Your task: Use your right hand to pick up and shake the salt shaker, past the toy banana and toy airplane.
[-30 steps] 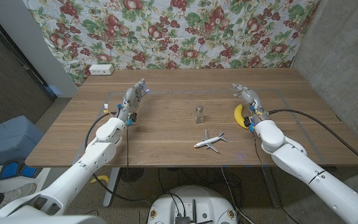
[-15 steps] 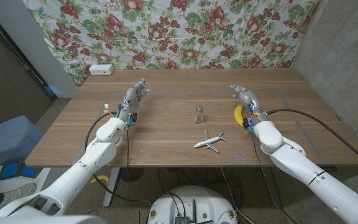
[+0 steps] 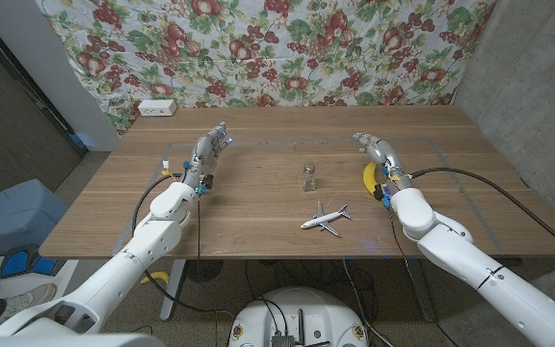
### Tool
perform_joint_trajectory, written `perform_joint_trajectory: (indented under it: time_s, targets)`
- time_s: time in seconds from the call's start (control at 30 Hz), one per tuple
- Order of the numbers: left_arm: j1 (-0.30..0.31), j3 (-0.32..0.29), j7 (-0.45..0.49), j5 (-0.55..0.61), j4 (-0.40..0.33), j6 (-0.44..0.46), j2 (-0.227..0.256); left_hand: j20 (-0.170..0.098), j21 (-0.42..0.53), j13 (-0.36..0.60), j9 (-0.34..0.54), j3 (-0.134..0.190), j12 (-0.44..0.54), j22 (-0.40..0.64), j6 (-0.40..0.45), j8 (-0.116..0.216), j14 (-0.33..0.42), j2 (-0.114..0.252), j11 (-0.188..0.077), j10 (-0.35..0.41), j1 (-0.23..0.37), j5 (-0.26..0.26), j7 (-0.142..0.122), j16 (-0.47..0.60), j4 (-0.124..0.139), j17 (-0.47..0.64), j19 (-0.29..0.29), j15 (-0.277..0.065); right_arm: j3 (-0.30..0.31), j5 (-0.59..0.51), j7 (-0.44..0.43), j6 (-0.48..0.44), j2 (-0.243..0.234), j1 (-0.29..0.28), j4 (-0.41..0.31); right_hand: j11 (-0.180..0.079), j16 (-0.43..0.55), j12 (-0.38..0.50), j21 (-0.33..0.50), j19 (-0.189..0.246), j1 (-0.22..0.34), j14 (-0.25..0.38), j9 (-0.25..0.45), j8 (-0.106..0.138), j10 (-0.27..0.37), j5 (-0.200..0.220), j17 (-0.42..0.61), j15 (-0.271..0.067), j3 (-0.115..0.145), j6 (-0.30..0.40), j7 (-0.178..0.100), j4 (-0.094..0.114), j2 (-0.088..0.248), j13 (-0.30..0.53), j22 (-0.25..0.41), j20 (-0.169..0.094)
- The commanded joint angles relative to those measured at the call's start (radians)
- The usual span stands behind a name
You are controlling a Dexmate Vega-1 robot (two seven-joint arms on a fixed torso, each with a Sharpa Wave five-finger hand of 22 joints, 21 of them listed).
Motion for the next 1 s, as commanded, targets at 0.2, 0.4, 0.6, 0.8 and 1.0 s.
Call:
perform_joint_trajectory:
  time_s: [0.2,0.4,0.6,0.8,1.0]
  targets:
    - [0.003,-0.001,-0.001,-0.001,-0.002,-0.001,0.003,-0.003,-0.007,0.002,0.004,-0.003,0.003,0.004,0.007,0.003,0.004,0.045,-0.005,0.007,0.012,0.004,-0.002,-0.001,-0.006,0.001,0.005,-0.013,-0.022,-0.070,-0.035,-0.078,-0.013,-0.023,-0.061,0.001,-0.004,-0.002,-0.004,0.004,0.018,0.011,0.002,-0.003,0.005,0.009,0.002,-0.003,-0.004,0.006,-0.001,-0.004,-0.002,0.003,0.005,-0.002]
    - [0.001,-0.002,-0.008,-0.002,0.003,-0.003,0.005,-0.002,-0.009,0.002,0.004,-0.004,0.003,0.004,0.007,0.003,0.004,0.045,-0.005,0.008,0.012,0.004,-0.002,-0.001,-0.006,0.001,0.007,-0.013,-0.035,-0.094,-0.041,-0.105,-0.013,-0.024,-0.079,-0.001,-0.004,-0.003,-0.006,0.003,0.019,0.010,0.002,-0.003,0.005,0.009,0.001,-0.005,-0.005,0.006,-0.002,-0.004,-0.002,0.003,0.005,0.000]
    - [0.003,-0.005,-0.014,-0.007,0.005,-0.007,0.006,-0.002,-0.012,0.002,0.004,-0.004,0.003,0.004,0.007,0.003,0.004,0.045,-0.006,0.008,0.012,0.004,-0.002,-0.001,-0.006,0.001,0.007,-0.013,-0.053,-0.120,-0.042,-0.135,-0.011,-0.018,-0.093,-0.001,-0.005,-0.003,-0.008,0.003,0.020,0.010,0.002,-0.004,0.006,0.009,0.001,-0.004,-0.006,0.006,-0.004,-0.004,-0.004,0.003,0.005,0.002]
    - [0.005,-0.008,-0.019,-0.009,0.006,-0.011,0.009,-0.003,-0.014,0.002,0.004,-0.004,0.003,0.004,0.008,0.003,0.005,0.046,-0.005,0.008,0.012,0.004,-0.002,-0.001,-0.005,0.001,0.009,-0.013,-0.069,-0.146,-0.046,-0.161,-0.008,-0.013,-0.104,-0.002,-0.006,-0.002,-0.010,0.003,0.022,0.011,0.002,-0.005,0.010,0.010,-0.001,-0.006,-0.006,0.003,-0.006,-0.006,-0.007,0.003,0.005,0.004]
    - [0.004,-0.009,-0.025,-0.012,0.009,-0.012,0.010,-0.003,-0.017,0.002,0.004,-0.004,0.003,0.004,0.008,0.003,0.005,0.046,-0.005,0.008,0.012,0.004,-0.002,-0.001,-0.006,0.001,0.010,-0.013,-0.079,-0.158,-0.047,-0.184,-0.003,-0.010,-0.111,-0.004,-0.006,-0.003,-0.011,0.006,0.027,0.011,0.002,-0.005,0.009,0.010,-0.002,-0.013,-0.006,0.003,-0.007,-0.009,-0.010,0.003,0.005,0.001]
